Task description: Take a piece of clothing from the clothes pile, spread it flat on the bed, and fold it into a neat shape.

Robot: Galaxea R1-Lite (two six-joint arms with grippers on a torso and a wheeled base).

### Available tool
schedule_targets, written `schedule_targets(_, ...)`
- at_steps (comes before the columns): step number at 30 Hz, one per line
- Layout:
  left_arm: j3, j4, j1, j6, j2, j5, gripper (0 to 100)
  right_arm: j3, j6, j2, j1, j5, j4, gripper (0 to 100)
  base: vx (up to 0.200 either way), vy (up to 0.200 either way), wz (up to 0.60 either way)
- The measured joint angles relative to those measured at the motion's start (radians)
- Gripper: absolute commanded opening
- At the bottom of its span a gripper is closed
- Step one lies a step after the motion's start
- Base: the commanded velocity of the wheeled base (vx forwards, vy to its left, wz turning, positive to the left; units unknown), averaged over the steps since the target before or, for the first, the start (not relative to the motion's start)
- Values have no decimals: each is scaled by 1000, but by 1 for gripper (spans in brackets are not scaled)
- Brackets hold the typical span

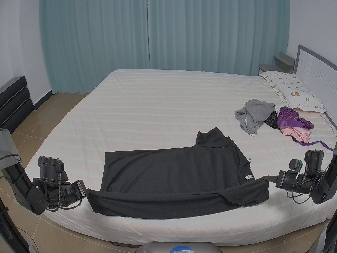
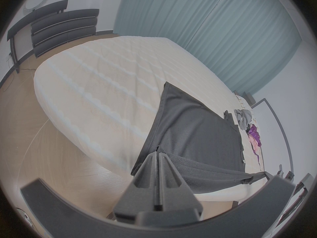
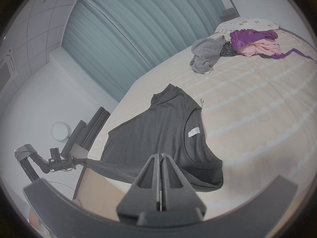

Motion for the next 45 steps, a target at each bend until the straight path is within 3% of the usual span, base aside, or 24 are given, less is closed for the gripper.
schedule_targets(24, -235, -2, -1, -24, 234, 3, 0, -292, 6, 195, 12, -13, 134, 0, 0, 0, 0)
schedule_targets(34, -313, 0, -1, -25, 343, 13, 0, -420, 6, 273, 25, -13, 276, 0, 0, 0, 0)
schedule_targets(35, -316, 2, -1, -25, 348, 13, 0, -429, 6, 277, 26, -14, 286, 100, 0, 0, 0)
schedule_targets(36, -318, 4, -3, -25, 352, 14, 100, -435, 4, 281, 26, -14, 290, 100, 0, 0, 0)
schedule_targets(45, -320, 2, -4, -47, 365, 14, 100, -446, 8, 291, 26, -9, 284, 100, 0, 0, 0)
